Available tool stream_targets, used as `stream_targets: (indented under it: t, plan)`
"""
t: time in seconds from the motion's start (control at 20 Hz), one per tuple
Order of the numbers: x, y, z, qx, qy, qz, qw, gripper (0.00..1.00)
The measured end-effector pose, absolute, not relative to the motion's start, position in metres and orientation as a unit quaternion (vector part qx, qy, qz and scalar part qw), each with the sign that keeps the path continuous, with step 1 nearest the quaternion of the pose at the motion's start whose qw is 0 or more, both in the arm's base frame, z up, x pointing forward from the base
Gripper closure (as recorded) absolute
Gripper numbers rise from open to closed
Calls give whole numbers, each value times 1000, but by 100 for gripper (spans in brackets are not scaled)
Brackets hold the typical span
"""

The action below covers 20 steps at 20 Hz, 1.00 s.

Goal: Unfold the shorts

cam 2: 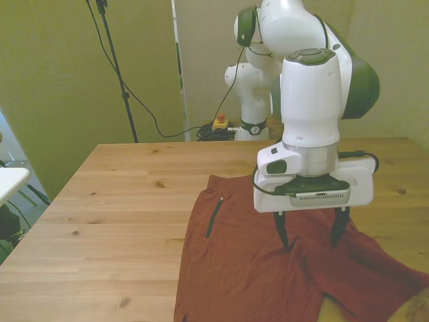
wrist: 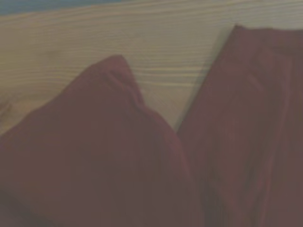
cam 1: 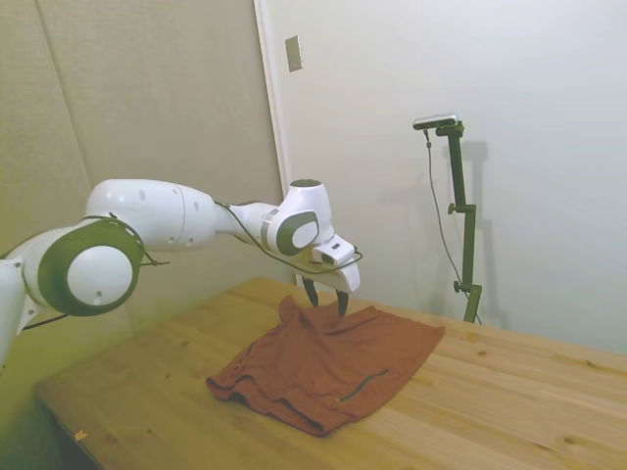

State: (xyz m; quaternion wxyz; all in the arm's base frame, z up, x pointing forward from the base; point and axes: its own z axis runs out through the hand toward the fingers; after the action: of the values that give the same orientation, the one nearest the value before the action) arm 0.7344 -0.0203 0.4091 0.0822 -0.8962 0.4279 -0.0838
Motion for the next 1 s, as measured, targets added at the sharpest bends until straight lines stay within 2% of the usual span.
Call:
stream_targets:
  t: [0.3, 0.65, 0.8, 1.0]
  plan:
    - [678, -32, 413, -892, 436, -77, 87, 0]
    - [592, -32, 415, -896, 429, -69, 91, 0]
    - [549, -22, 408, -900, 422, -65, 90, 0]
    - [491, -10, 387, -903, 416, -64, 88, 0]
